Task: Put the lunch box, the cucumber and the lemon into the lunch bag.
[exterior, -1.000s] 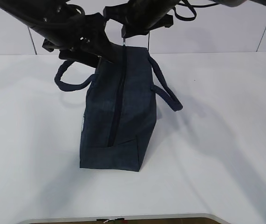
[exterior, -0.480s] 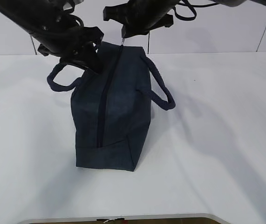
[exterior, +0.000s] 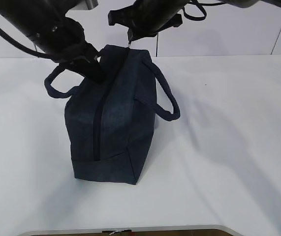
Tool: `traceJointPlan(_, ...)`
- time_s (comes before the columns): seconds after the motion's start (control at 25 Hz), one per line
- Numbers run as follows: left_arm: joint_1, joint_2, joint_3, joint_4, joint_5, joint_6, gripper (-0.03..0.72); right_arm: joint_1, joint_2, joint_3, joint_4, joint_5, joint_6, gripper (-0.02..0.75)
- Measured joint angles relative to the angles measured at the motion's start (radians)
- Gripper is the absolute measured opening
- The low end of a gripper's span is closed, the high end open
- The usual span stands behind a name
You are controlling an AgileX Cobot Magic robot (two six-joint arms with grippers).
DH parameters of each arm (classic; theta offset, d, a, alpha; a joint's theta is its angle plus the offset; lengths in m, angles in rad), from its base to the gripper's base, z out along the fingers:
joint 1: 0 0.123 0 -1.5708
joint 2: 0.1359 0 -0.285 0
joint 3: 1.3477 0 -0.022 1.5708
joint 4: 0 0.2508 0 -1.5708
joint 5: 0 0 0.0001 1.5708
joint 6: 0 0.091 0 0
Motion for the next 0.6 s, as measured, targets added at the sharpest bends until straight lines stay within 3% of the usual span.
traceJointPlan(0.6, 0.004, 0.000, -0.005, 0.029, 0.105, 0.060, -0.013, 0.001, 0.066, -0.003, -0.028, -0.008, -0.002, 0.005)
